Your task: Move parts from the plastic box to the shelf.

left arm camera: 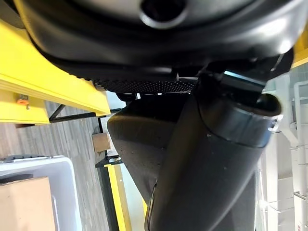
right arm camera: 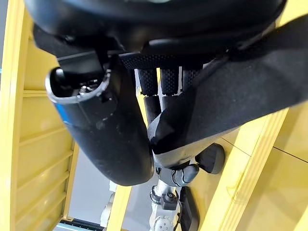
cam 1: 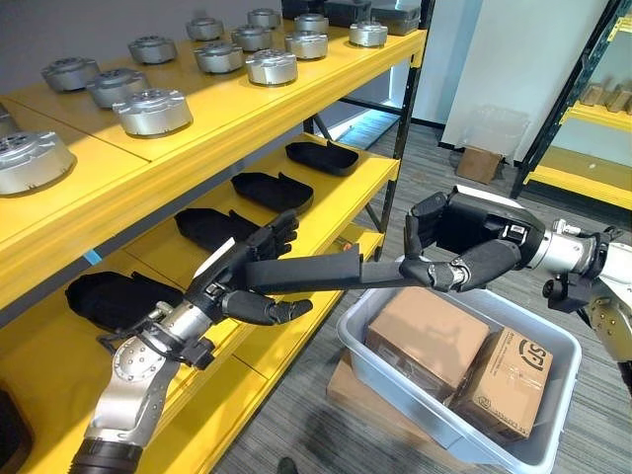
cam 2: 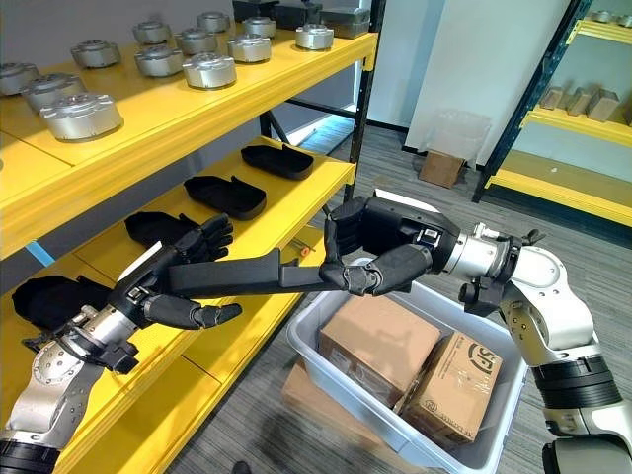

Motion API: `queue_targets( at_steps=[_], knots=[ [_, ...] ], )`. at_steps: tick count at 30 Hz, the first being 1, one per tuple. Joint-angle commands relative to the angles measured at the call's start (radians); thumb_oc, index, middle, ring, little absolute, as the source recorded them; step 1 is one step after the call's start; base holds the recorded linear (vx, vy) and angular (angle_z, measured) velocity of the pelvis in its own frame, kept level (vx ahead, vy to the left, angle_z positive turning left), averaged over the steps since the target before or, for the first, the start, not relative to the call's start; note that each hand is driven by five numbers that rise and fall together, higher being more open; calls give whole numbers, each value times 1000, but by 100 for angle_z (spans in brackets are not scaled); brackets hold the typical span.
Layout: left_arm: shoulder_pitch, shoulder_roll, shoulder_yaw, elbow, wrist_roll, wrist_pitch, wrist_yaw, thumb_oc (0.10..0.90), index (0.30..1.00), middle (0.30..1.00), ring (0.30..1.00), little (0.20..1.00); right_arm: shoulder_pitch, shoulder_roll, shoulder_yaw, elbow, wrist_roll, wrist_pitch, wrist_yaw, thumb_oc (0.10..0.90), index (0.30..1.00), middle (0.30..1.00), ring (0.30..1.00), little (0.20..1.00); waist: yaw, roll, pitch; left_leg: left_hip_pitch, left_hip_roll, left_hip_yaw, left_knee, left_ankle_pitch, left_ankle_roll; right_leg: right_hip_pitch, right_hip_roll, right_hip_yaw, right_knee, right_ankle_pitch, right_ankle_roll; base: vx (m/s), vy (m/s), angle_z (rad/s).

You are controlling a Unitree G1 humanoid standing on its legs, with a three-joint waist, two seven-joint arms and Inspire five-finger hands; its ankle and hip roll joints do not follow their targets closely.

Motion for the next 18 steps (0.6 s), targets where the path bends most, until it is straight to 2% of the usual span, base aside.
queue_targets(
  at_steps=[1,11,12,13,18],
  knots=[
    [-97,36,48,-149,-104,-96,-27,900,1000,1000,1000,1000,-113,15,-82,-24,87,-100,-42,400,300,300,300,300,10,-31,-54,117,50,-20,10,-179,-48,-54,12,-20,16,-20,-30,0,0,0],
    [-109,34,51,-157,-118,-104,-28,900,1000,1000,1000,1000,-111,8,-82,-7,92,-109,-41,400,300,300,300,300,8,-33,-54,117,51,-18,8,-175,-50,-54,12,-21,14,-17,-29,0,0,0],
    [-112,34,48,-161,-122,-99,-28,535,489,489,489,489,-113,9,-79,-6,94,-112,-40,400,300,300,300,300,8,-33,-54,118,51,-17,8,-176,-50,-54,12,-21,15,-18,-29,0,0,0],
    [-119,27,43,-160,-136,-89,-32,400,300,300,300,300,-116,9,-79,-5,98,-114,-41,400,300,300,300,300,6,-33,-54,120,51,-17,7,-176,-50,-53,12,-20,15,-18,-29,0,0,0],
    [-127,11,29,-170,-183,-83,-46,400,300,300,300,300,-119,15,-74,-5,94,-116,-41,400,300,300,300,300,3,-33,-55,120,51,-15,6,-176,-50,-54,12,-18,15,-18,-30,0,0,0]
  ],
)
